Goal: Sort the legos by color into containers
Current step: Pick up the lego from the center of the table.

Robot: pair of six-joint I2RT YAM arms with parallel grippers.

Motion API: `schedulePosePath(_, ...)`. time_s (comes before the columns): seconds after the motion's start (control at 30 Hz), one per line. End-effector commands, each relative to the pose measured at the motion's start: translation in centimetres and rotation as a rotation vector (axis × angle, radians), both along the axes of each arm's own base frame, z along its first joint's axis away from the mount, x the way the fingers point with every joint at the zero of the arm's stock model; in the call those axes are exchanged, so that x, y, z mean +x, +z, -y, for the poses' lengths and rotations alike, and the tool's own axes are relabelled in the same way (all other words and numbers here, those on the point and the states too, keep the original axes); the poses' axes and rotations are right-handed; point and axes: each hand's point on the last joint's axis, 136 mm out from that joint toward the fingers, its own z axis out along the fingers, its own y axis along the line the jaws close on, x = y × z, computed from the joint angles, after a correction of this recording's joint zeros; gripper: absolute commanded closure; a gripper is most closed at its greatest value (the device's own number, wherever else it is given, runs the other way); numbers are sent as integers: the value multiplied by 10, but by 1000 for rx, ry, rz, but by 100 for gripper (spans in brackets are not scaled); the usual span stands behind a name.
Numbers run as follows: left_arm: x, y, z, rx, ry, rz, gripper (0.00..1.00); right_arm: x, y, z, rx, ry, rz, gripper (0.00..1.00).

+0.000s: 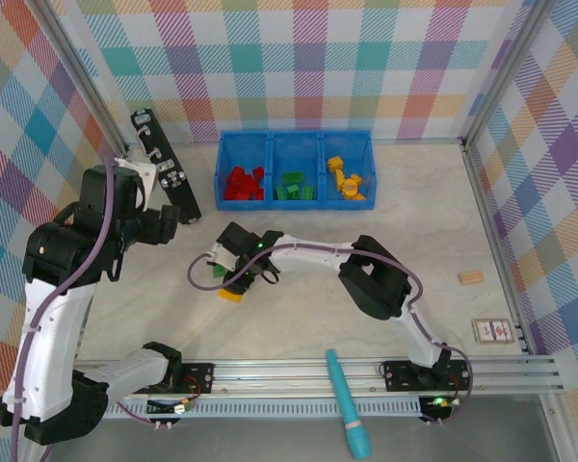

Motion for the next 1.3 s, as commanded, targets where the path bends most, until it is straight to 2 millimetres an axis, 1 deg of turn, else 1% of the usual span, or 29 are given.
schedulePosePath(0.0, -1, -2, -3, 20, 0, -9, 12, 2, -12, 4, -38, -1, -21, 49)
schedulePosePath(0.07, 0, -3, -3, 22, 0, -12, 12, 1, -14, 4, -40, 6, -28, 54)
schedulePosePath(0.37, 0, -10, -2, 22, 0, -37, 12, -6, -21, 6, -47, 38, -62, 72)
schedulePosePath(0.5, -1, -19, -1, 17, -2, -57, 12, -6, -18, 9, -40, 40, -64, 76)
schedulePosePath(0.6, 1, -32, -1, 26, 8, -93, 12, -4, -10, 14, -30, 28, -63, 78)
schedulePosePath(0.7, 1, -50, 0, 5, 37, -148, 13, -1, 9, 23, -10, 13, -53, 79)
schedulePosePath(0.8, 0, -67, 2, -41, 80, -187, 15, 4, 39, 34, 15, -13, -25, 79)
schedulePosePath(0.83, 0, -71, 1, -50, 105, -191, 13, 7, 50, 38, 28, -24, -13, 79)
schedulePosePath(0.93, 3, -77, -2, -59, 152, -184, 10, 14, 79, 52, 57, -70, 23, 79)
schedulePosePath(1.0, 9, -82, 4, -86, 142, -189, 9, 17, 98, 59, 83, -94, 48, 79)
schedulePosePath(1.07, 15, -95, 13, -121, 128, -220, 10, 28, 119, 71, 113, -143, 85, 79)
schedulePosePath(1.1, 17, -104, 18, -135, 124, -242, 11, 33, 126, 76, 127, -166, 93, 79)
schedulePosePath(1.17, 22, -123, 21, -160, 162, -274, 13, 48, 143, 92, 144, -226, 116, 79)
schedulePosePath(1.27, 25, -149, 27, -216, 195, -300, 13, 70, 165, 111, 168, -284, 173, 78)
